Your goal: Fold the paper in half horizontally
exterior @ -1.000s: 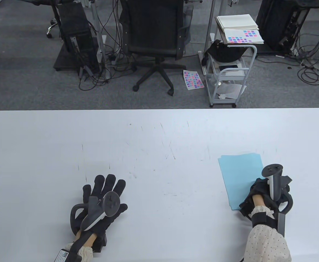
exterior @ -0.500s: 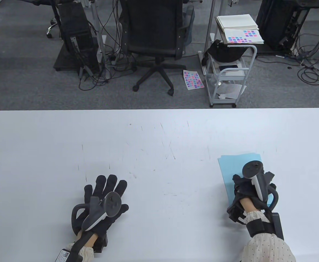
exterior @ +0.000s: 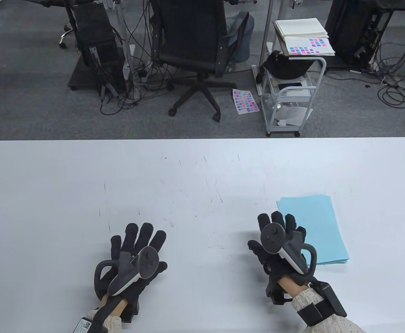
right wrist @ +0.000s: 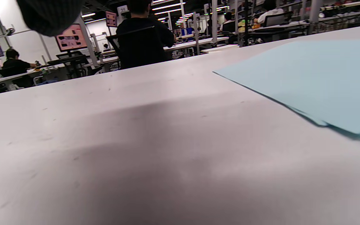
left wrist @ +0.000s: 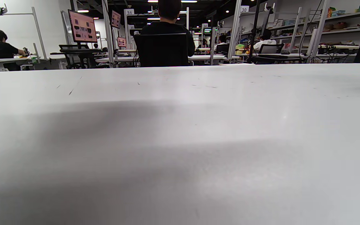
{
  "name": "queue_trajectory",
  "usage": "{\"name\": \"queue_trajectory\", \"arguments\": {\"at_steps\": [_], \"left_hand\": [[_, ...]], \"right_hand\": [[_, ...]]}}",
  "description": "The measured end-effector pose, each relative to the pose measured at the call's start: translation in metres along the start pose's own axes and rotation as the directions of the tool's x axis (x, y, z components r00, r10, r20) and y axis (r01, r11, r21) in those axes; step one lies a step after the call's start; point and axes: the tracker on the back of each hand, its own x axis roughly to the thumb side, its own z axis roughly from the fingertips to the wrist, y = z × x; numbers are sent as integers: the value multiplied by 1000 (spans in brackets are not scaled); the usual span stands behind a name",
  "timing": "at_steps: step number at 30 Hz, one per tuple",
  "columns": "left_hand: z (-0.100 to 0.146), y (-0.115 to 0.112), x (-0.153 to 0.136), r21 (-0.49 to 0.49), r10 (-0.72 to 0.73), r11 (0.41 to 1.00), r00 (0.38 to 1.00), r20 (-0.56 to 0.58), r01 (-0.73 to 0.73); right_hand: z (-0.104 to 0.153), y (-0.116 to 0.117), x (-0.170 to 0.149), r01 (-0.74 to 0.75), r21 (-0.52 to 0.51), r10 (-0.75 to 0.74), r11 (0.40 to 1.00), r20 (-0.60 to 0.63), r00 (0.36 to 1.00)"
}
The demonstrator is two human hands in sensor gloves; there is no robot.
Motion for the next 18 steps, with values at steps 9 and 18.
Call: {"name": "queue_trajectory", "arguments": {"at_steps": [9, 18], "left_hand": [[-1, -5, 0, 44, -26, 999, 1000, 12, 25], [-3, -12, 3, 9, -58, 998, 998, 16, 58]], "right_hand": [[12, 16, 8, -71, 11, 69, 997, 115, 991], [18, 31, 10, -107, 51, 96, 993, 190, 977]]}}
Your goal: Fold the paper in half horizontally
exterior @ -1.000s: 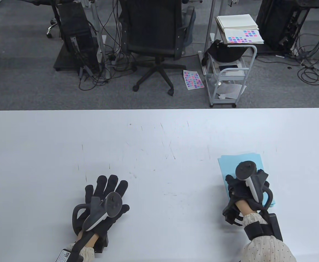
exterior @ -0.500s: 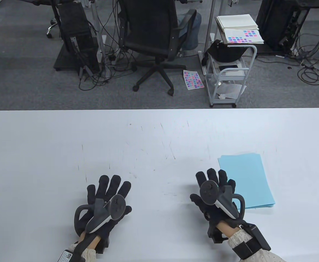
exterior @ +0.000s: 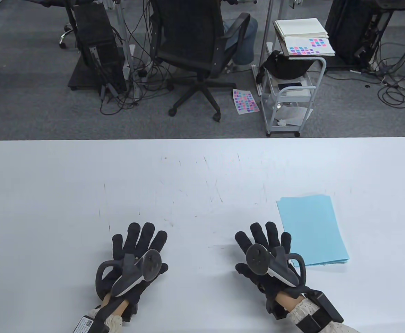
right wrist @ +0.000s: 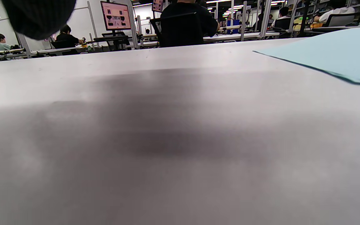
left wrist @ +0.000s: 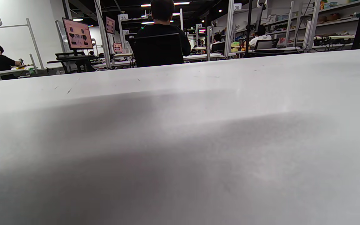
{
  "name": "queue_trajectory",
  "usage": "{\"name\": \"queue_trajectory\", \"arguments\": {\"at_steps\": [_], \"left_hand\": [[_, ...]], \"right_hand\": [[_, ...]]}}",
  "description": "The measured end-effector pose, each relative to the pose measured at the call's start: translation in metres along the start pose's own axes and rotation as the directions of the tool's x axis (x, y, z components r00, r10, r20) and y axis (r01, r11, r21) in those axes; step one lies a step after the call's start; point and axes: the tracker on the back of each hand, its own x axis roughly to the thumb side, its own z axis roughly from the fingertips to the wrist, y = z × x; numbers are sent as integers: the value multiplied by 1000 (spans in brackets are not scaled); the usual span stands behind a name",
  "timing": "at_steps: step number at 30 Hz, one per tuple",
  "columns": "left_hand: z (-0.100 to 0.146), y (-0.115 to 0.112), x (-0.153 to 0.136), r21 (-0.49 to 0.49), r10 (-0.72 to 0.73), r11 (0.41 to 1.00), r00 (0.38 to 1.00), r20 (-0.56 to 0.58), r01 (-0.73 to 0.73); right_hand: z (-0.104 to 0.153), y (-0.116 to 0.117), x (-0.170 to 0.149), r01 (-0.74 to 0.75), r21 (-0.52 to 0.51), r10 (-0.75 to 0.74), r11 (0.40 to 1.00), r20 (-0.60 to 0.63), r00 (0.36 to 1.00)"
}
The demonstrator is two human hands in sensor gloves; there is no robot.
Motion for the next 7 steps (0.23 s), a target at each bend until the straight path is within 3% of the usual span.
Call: {"name": "queue_trajectory", "arguments": {"at_steps": [7], "left_hand": [[0, 0, 0, -15, 2, 1000, 1000, -1, -2]], "right_hand": [[1, 8, 3, -21, 47, 20, 999, 26, 999]]}}
